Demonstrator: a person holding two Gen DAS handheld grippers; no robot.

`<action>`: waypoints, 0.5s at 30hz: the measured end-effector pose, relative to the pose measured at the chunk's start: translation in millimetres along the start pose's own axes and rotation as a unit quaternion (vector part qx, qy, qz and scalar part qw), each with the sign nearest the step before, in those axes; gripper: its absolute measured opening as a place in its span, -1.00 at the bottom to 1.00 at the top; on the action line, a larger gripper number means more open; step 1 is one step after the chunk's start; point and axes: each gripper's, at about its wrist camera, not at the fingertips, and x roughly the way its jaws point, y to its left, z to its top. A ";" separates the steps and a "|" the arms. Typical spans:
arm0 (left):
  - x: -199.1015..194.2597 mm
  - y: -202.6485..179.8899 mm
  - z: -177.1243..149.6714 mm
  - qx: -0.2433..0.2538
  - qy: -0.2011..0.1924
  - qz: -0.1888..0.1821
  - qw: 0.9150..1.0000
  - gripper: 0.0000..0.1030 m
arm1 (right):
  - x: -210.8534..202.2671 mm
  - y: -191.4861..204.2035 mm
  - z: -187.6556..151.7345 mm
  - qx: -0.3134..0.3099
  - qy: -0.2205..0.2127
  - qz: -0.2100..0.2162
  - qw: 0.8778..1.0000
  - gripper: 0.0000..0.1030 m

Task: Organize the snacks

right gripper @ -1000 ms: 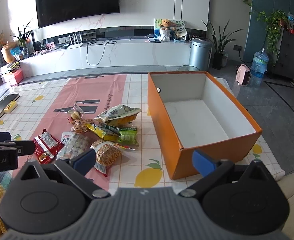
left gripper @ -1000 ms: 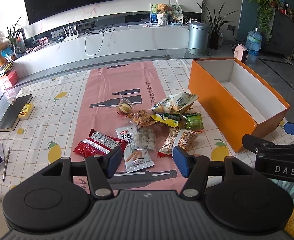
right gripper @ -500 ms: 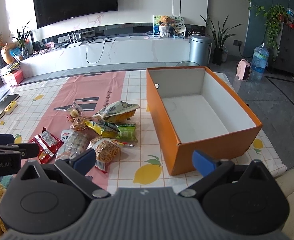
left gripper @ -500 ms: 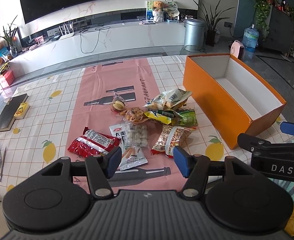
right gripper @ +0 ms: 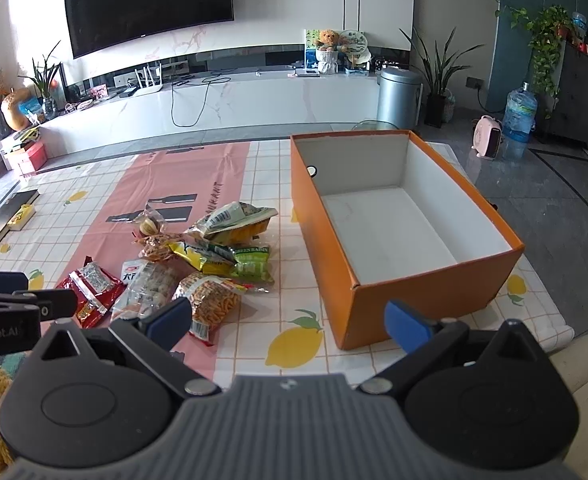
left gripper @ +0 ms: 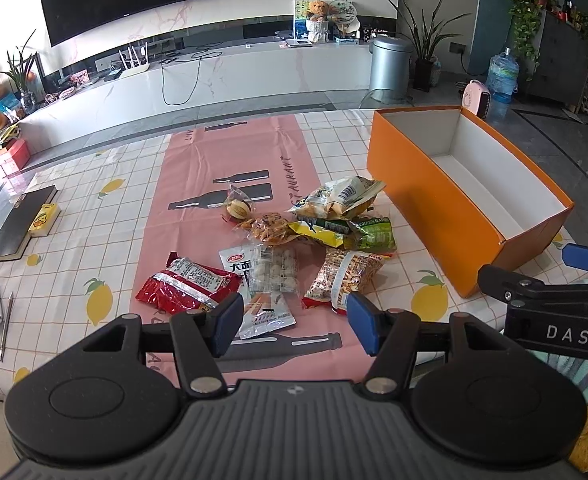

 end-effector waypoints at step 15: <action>7.7 24.7 -5.9 0.008 0.009 -0.025 1.000 0.36 | 8.4 9.7 -6.0 -0.015 -0.019 0.029 0.999 0.81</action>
